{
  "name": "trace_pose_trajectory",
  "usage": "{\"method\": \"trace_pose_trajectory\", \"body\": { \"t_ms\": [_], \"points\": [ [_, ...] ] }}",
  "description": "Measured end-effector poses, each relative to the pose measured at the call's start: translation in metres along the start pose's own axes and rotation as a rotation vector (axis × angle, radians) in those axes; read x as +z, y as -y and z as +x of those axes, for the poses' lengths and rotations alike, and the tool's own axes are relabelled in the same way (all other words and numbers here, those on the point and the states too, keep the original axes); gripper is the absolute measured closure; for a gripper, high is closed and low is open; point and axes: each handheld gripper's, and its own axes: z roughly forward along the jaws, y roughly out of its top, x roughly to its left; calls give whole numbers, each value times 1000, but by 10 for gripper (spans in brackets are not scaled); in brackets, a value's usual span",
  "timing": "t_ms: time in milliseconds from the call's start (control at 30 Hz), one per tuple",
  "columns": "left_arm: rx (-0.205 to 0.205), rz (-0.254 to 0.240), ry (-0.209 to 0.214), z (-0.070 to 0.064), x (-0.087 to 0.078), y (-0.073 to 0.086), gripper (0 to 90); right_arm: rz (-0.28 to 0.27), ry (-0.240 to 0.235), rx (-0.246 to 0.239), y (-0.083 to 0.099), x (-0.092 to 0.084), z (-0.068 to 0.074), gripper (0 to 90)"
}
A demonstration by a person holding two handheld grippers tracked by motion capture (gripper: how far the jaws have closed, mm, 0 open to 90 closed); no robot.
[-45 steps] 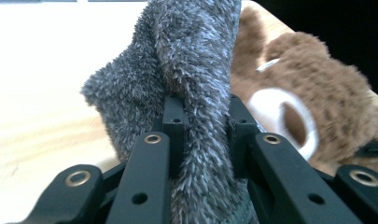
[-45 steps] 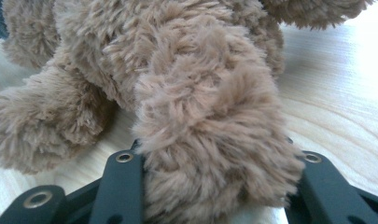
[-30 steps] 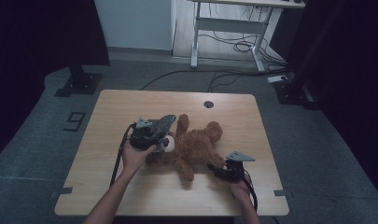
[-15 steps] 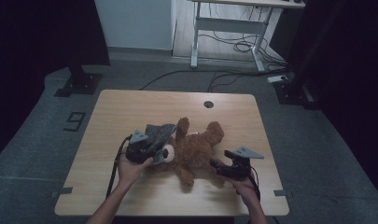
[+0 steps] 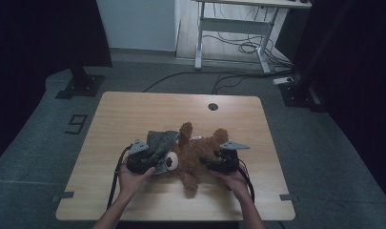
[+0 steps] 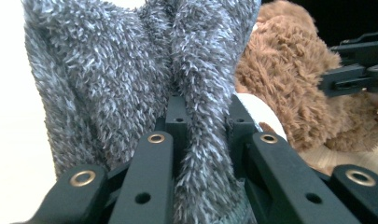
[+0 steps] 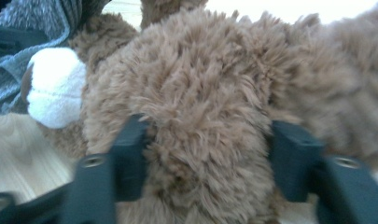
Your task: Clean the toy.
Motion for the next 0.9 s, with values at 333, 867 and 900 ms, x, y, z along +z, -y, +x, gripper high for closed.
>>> {"method": "trace_pose_trajectory", "body": {
  "t_ms": [333, 867, 900],
  "points": [
    [2, 11, -8, -6, -18, -30, 752, -80, 39, -132, 29, -10, 15, 582],
    [79, 180, -30, -38, 44, -48, 754, -121, 80, -207, 42, -13, 22, 587],
    [75, 183, -27, -37, 42, -48, 757, -122, 82, -208, 42, -13, 23, 588]
  ]
}}
